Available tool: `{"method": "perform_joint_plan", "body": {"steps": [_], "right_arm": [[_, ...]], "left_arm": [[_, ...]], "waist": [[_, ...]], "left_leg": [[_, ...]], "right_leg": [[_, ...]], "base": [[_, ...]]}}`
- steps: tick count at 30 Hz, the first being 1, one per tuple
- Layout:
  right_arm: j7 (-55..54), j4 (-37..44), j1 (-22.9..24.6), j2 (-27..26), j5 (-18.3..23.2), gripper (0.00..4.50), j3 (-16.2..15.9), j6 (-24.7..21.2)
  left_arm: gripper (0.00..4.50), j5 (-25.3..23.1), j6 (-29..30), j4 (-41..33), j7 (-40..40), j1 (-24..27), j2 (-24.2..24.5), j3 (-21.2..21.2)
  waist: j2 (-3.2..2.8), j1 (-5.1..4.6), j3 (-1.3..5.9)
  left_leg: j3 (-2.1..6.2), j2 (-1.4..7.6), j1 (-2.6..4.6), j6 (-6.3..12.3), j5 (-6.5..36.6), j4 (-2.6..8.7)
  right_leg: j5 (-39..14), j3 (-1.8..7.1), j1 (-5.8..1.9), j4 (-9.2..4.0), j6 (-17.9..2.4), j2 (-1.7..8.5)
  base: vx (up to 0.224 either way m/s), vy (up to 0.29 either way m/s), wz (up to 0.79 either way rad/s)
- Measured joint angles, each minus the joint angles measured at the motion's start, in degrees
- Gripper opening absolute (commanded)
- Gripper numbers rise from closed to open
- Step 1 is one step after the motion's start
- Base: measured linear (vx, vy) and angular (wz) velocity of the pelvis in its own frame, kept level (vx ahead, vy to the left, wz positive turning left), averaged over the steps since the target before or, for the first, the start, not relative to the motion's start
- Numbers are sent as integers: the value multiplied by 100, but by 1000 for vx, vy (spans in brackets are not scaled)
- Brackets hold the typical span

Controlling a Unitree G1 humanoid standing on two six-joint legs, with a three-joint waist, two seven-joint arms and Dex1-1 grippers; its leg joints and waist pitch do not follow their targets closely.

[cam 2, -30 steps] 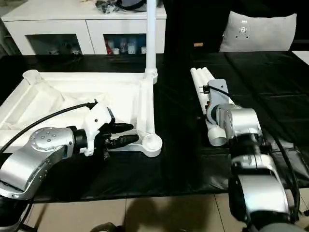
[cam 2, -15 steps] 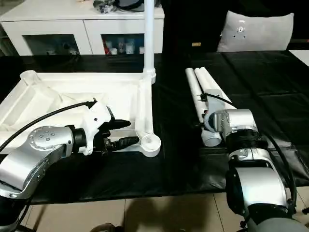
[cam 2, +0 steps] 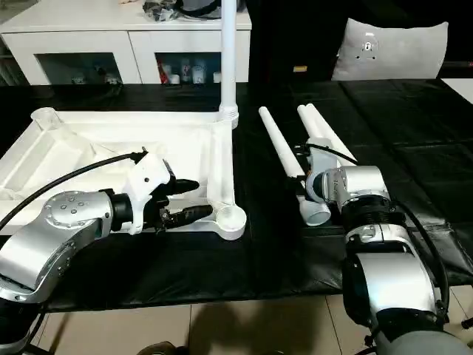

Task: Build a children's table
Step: Pick table leg

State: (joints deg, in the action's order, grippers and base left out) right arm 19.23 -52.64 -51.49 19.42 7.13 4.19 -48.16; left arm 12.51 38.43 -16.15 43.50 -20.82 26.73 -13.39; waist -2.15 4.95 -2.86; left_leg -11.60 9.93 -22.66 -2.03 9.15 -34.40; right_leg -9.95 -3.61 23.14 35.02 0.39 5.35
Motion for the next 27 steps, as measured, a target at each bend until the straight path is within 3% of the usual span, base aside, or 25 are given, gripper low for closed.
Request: {"method": "perform_joint_plan", "body": {"steps": [7, 12, 15, 19, 21, 22, 26, 27], "right_arm": [[72, -62, -5, -15, 134, 199, 215, -62], [76, 50, 90, -18, 204, 186, 270, -36], [-86, 256, 289, -76, 347, 186, 568, 272], [-199, 743, 815, -165, 466, 186, 905, 1285], [-89, 991, 1019, -245, 639, 186, 1057, 1583], [-18, 1055, 1032, -282, 697, 185, 1096, 1643], [855, 2182, 1370, -415, 1524, 185, 1595, 1689], [1107, 2491, 1456, -469, 1730, 185, 1655, 1698]], "left_arm": [[295, 8, 0, 20, -5, -14, 0, 1], [295, 14, -8, 124, -26, -150, -32, 7], [295, -15, -65, 216, -179, -177, -74, 17], [295, -199, -300, 616, -603, -291, -388, 141], [295, -221, -313, 818, -837, -454, -573, 289], [323, -215, -317, 843, -898, -515, -605, 340], [330, 164, -156, 1094, -1021, -911, -1087, 649], [354, 276, -133, 1110, -1013, -955, -1167, 709]], "waist": [[4, 1, 2], [5, 5, 3], [6, -1, 4], [2, 21, 0], [-1, 16, -2], [-4, 13, -3], [-15, 16, -7], [-17, 25, -6]], "left_leg": [[0, 0, 0, 0, 0, -2], [1, 1, 0, 0, 0, -2], [1, 0, 5, 0, 0, -5], [2, 0, 2, 0, 0, -7], [2, 0, -3, 0, 0, -6], [2, 0, -2, 0, 0, -6], [2, 2, -10, 2, 1, -3], [3, 3, -13, 3, 1, -3]], "right_leg": [[0, 0, -1, 0, 0, 0], [2, -1, -2, 1, -3, 0], [1, 0, -6, 0, -1, 0], [-6, -2, -5, 2, 12, 0], [-3, -2, -1, 1, 10, 0], [0, -2, -1, 1, 5, 0], [10, -6, 1, -6, -13, 0], [7, -7, 3, -6, -11, -1]], "base": [[0, 0, 0], [0, 0, 0], [0, 0, 0], [0, 0, 0], [0, 0, 0], [0, 0, 0], [0, 0, 0], [0, 0, 0]]}}
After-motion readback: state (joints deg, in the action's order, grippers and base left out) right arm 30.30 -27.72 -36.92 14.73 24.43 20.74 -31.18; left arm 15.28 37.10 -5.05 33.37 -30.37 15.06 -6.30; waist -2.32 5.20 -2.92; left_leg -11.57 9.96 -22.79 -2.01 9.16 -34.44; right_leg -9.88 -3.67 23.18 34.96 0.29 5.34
